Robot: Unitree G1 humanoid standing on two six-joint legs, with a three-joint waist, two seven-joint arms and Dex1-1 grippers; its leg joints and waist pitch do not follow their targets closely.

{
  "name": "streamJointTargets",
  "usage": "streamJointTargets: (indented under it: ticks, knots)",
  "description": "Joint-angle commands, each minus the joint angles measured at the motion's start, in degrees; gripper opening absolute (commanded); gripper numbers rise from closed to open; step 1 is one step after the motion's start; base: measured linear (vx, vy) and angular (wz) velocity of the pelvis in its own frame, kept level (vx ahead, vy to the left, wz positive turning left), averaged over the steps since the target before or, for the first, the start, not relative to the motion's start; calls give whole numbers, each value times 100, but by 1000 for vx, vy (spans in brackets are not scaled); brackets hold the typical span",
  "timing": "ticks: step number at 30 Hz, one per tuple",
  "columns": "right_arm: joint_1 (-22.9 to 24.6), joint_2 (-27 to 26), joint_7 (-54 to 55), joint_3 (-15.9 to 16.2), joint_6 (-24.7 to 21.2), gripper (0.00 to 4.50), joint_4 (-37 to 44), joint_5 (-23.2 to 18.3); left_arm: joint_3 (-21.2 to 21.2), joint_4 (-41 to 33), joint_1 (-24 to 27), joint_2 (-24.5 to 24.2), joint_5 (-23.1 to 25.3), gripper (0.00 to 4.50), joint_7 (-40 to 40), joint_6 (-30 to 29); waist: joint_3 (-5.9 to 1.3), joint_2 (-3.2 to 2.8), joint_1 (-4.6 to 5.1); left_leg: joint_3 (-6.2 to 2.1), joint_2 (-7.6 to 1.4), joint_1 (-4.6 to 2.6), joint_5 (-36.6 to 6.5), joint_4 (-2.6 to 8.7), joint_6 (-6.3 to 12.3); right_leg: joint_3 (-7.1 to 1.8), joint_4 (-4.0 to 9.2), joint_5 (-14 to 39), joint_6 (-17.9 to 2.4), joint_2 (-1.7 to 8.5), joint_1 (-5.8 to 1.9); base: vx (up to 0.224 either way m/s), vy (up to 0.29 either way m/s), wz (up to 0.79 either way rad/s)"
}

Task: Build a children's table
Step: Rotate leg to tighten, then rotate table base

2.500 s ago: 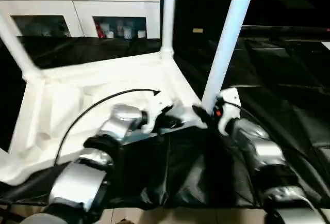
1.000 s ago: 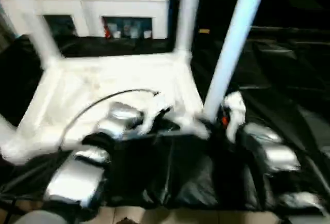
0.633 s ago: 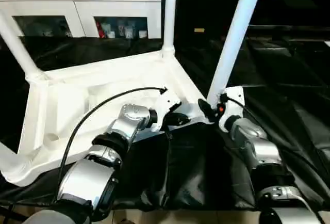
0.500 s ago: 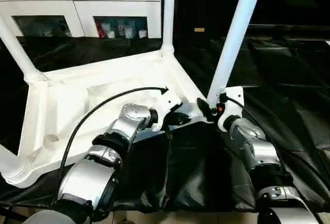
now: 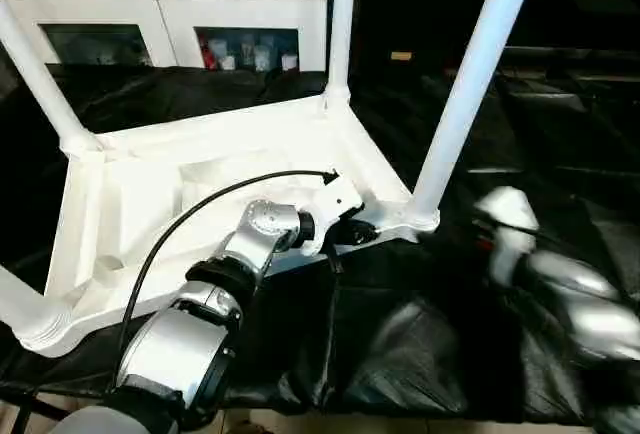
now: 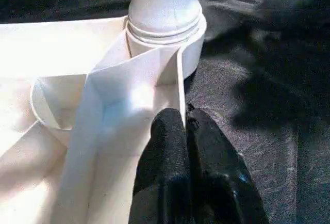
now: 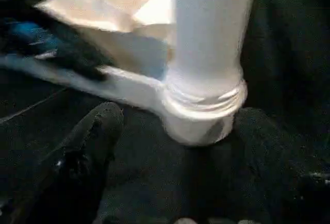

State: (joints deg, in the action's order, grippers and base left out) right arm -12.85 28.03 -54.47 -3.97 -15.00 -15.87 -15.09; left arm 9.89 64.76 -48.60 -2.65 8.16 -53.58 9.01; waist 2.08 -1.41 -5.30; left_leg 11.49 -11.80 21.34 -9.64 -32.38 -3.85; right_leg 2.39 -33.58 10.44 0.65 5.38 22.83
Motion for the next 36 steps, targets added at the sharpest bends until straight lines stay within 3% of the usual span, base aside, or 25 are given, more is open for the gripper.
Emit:
streamJointTargets:
  ticks: [1,3,5,6,7,8,9,10,13,14,15,16,17,18,19,20,22,23,24,25,27,32,36]
  knots:
    - [69,53,-246,68,-217,390,353,-217,-68,-27,184,65,-179,0,-69,109,-287,154,-9,-63,-123,-20,-1296,318,591,-113,453,1502,-1057,249,-266,0,0,0]
    - [120,55,-314,138,-291,391,491,-275,-113,-104,210,56,-265,44,-216,34,-293,157,-10,-59,-124,-39,-1303,314,579,-109,463,1561,-1041,248,-249,0,0,0]
    - [36,-198,-160,344,-289,391,598,-222,-189,-570,324,-112,-487,57,-674,-345,-308,148,-8,-66,-128,-10,-1168,321,554,-110,433,1487,-1128,264,-253,0,0,0]
    - [2,-255,-124,372,-280,391,590,-205,-214,-685,348,-151,-549,57,-760,-456,-317,135,-9,-58,-147,-42,-1151,312,541,-111,420,1305,-1210,250,-221,0,0,0]
    - [-84,-395,-31,427,-266,391,552,-171,-273,-987,418,-262,-703,65,-983,-754,-331,182,2,-58,-149,-28,-1031,306,539,-108,366,998,-1317,245,-237,0,0,0]
    - [-237,-610,89,512,-281,391,475,-154,-325,-1568,585,-550,-920,77,-1370,-1222,-336,167,-11,-66,-158,-32,-946,308,546,-108,335,855,-1378,250,-235,0,0,0]
    - [-284,-669,124,539,-286,391,446,-146,-332,-1746,639,-649,-974,77,-1481,-1361,-347,148,21,-72,-150,28,-726,310,568,-102,258,537,-1477,246,-261,0,0,0]
    - [-327,-727,156,561,-289,391,409,-138,-329,-1933,706,-756,-1023,90,-1597,-1509,-369,200,16,-54,-148,-6,-602,264,623,-103,246,257,-1512,214,-224,0,0,0]
    - [-574,-1036,243,708,-213,391,121,-60,-251,-2979,1149,-1452,-1228,112,-2245,-2182,-339,123,49,-35,-145,15,-494,265,665,-111,178,-9,-1625,199,-199,0,0,0]
    - [-637,-1141,241,781,-186,391,45,-37,-250,-3314,1315,-1704,-1293,118,-2415,-2373,-336,235,23,-6,-149,-29,-591,256,653,-112,200,75,-1611,192,-182,0,0,0]
    - [-671,-1203,240,827,-173,391,6,-25,-253,-3517,1417,-1856,-1337,128,-2509,-2490,-329,153,1,-23,-155,-30,-653,278,591,-124,184,237,-1586,210,-187,0,0,0]
    - [-752,-1315,285,891,-155,391,-110,12,-257,-3867,1588,-2109,-1409,147,-2659,-2736,-332,126,-11,-19,-169,-59,-682,275,542,-129,190,265,-1579,213,-165,0,0,0]
    - [-821,-1426,301,949,-132,391,-210,29,-269,-4184,1752,-2337,-1475,151,-2781,-2958,-321,199,11,-19,-171,-44,-649,291,484,-125,170,190,-1587,196,-169,0,0,0]
    - [-898,-1546,330,998,-97,391,-325,52,-300,-4438,1893,-2530,-1531,156,-2862,-3159,-322,141,-4,-24,-179,-69,-659,305,408,-125,151,220,-1570,199,-156,0,0,0]
    - [-985,-1681,419,1051,-42,391,-460,108,-343,-4762,2067,-2720,-1609,168,-2914,-3395,-319,173,16,-28,-191,-76,-710,310,365,-126,138,256,-1587,217,-142,0,0,0]
    - [-1125,-1889,611,1098,120,391,-684,197,-406,-5169,2289,-2923,-1715,183,-2916,-3703,-289,139,24,-25,-175,-83,-891,343,261,-128,173,506,-1555,201,-130,0,0,0]
    - [-1248,-2038,867,1080,221,391,-886,276,-433,-5363,2411,-3009,-1748,197,-2885,-3833,-268,151,30,-13,-171,-150,-1119,356,45,-161,200,657,-1513,211,-93,0,0,0]
    - [-1601,-2378,1640,917,481,391,-1471,441,-437,-5659,2650,-3137,-1705,203,-2749,-4005,-258,136,37,-20,-160,-131,-1120,370,6,-170,203,681,-1494,210,-104,0,0,0]
    - [-1695,-2461,1855,859,564,391,-1626,480,-423,-5712,2705,-3160,-1679,214,-2712,-4026,-246,157,79,-34,-135,-82,-1142,401,-102,-175,207,841,-1426,214,-133,0,0,0]
    - [-1849,-2574,2187,737,601,391,-1869,491,-399,-5784,2787,-3179,-1632,227,-2624,-4057,-252,104,58,-27,-141,-150,-1258,391,-189,-189,226,967,-1356,219,-95,0,0,0]
    - [-2035,-2686,2554,576,663,391,-2164,463,-365,-5905,2892,-3197,-1578,237,-2455,-4129,-261,88,58,-24,-136,-162,-1286,385,-254,-196,218,876,-1305,199,-100,0,0,0]
    - [-2614,-2789,3750,-226,1167,391,-3118,98,-243,-5991,3023,-3129,-1285,280,-1822,-4020,-291,98,65,-24,-100,-127,-1050,348,-254,-194,161,366,-1253,176,-148,0,0,0]
    - [-2853,-2620,4170,-588,1432,391,-3631,-31,-151,-5914,3002,-3093,-1135,321,-1585,-3918,-287,91,59,-23,-87,-121,-1263,333,-243,-195,187,599,-1201,173,-144,0,0,0]
